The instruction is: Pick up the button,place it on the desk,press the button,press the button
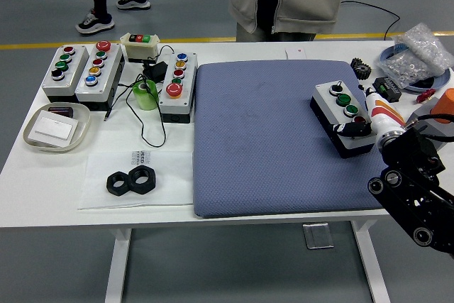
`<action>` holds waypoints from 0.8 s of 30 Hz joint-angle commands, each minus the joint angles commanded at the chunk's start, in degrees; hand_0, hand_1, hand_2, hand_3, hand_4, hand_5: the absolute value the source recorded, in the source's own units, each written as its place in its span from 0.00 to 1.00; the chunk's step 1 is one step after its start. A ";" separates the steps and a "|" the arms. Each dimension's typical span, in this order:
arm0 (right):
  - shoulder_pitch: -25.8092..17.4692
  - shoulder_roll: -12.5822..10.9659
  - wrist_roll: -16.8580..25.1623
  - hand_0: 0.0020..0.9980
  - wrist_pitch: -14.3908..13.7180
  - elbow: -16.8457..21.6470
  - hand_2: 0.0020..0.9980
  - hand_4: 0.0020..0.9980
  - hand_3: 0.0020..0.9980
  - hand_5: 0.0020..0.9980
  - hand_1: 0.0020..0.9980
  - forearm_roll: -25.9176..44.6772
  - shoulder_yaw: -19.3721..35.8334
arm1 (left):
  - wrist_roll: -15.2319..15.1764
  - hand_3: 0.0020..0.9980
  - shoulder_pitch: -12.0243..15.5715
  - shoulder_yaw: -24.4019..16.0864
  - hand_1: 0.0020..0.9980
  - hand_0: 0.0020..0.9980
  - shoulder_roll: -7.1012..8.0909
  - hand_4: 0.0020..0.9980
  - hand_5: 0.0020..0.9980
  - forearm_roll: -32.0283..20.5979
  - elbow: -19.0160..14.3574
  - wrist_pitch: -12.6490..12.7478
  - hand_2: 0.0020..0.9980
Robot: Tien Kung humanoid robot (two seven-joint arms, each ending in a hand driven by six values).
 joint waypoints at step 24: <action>2.45 -1.98 -0.18 0.52 2.06 -3.27 0.61 0.91 0.81 0.20 0.51 0.18 -3.85 | 0.36 0.83 0.22 -0.71 0.83 0.69 0.00 0.65 1.00 1.13 -0.02 0.19 0.89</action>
